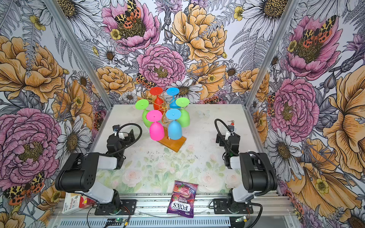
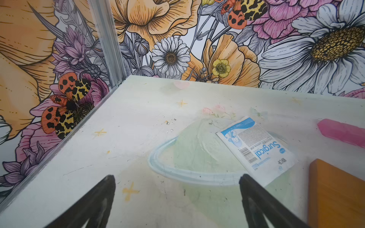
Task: Take the wine glass off the wine glass rack
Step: Pick up the wine glass from the wine glass rack.
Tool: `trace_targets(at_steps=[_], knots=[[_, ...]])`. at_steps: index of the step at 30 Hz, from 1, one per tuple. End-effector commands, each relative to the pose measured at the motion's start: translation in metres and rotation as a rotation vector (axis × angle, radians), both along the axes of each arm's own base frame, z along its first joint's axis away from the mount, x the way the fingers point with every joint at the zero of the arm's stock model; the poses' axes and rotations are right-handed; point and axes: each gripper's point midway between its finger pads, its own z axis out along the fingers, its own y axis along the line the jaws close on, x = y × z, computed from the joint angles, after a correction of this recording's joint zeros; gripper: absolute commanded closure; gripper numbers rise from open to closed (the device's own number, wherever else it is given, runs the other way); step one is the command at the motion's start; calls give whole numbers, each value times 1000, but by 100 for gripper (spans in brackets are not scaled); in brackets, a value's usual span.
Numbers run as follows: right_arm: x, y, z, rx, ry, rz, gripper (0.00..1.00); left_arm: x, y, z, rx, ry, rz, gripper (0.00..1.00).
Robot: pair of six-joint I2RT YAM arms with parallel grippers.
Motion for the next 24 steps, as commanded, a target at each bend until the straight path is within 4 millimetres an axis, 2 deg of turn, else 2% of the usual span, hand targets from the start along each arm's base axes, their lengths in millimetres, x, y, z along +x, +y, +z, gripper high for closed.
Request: trace_targets(at_steps=[1, 24], knots=[[5, 1, 13, -4, -37, 12, 0, -3, 4, 10, -9, -36, 22, 1], [6, 11, 14, -2, -39, 78, 1, -2, 4, 10, -12, -37, 18, 1]])
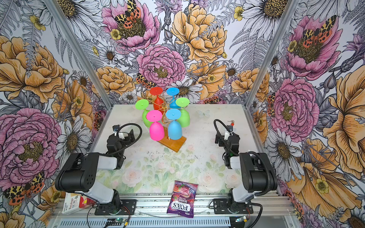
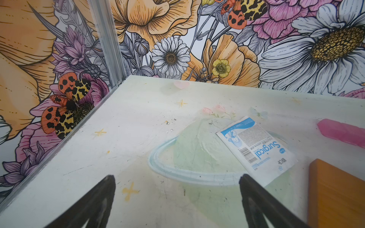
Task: Take the wine glass off the wine glass rack
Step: Pick up the wine glass from the wine glass rack.
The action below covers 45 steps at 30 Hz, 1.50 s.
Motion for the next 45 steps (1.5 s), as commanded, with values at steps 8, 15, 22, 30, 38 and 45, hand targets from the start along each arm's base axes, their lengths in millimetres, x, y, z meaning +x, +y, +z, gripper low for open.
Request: trace_targets(at_steps=[8, 15, 22, 30, 38, 45], knots=[[2, -8, 21, 8, -59, -40, 1, -4, 3, 10, -14, -42, 12, 1], [-12, -23, 52, 15, -69, -137, 2, -14, 8, 36, -7, -62, 54, 1], [-18, -19, 80, 111, 17, -164, 7, -30, 4, 79, 11, -55, 104, 1], [-15, 13, 139, 231, 119, -28, 11, -48, -2, 130, -35, -3, 113, 1], [-12, 78, 219, 510, 112, 294, 19, -56, -33, 175, -75, 82, -66, 1], [-12, 123, 273, 638, 113, 512, 28, -68, -61, 200, -119, 96, -228, 1]])
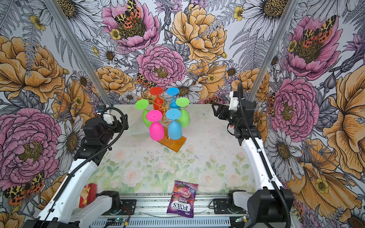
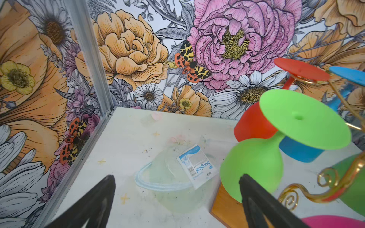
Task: Take the wine glass off the wine glass rack
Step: Pick up the wine glass from the wine glass rack.
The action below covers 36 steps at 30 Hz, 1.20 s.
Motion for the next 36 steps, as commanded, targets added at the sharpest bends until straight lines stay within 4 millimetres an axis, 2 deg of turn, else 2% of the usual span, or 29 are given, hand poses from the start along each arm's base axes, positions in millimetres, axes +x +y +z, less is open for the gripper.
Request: trace_targets(at_steps=[1, 5, 14, 21, 36], knots=[[-11, 31, 22, 98, 27, 148, 29, -16, -19, 1, -23, 55, -109, 1], [-8, 51, 33, 134, 41, 217, 31, -25, -26, 6, -23, 53, -156, 1], [10, 90, 24, 188, 129, 339, 38, -31, -33, 8, -35, 46, -202, 1], [12, 106, 31, 206, 135, 383, 40, -33, -36, 10, -42, 42, -218, 1], [14, 134, 20, 225, 190, 452, 51, -36, -37, 12, -46, 30, -224, 1]])
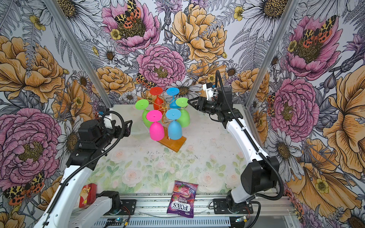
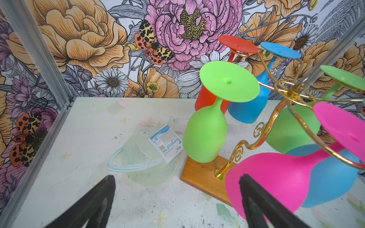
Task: Take the wine glass off the wine glass rack
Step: Pick up the wine glass from the wine glass rack.
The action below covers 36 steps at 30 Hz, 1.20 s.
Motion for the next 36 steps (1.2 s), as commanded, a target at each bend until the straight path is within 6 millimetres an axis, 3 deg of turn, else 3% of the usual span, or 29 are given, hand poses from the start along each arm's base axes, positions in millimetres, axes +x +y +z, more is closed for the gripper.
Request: trace_targets(at_steps=[1, 13, 26, 36], knots=[[0, 8, 11, 18, -17, 31, 51, -4, -5, 11, 4, -32, -30, 1], [5, 12, 10, 30, 1, 37, 64, -5, -5, 11, 3, -33, -31, 1], [12, 15, 3, 41, 37, 43, 66, -5, -6, 12, 1, -38, -35, 1], [10, 16, 9, 56, 35, 51, 78, -6, -7, 12, 1, -42, -38, 1]])
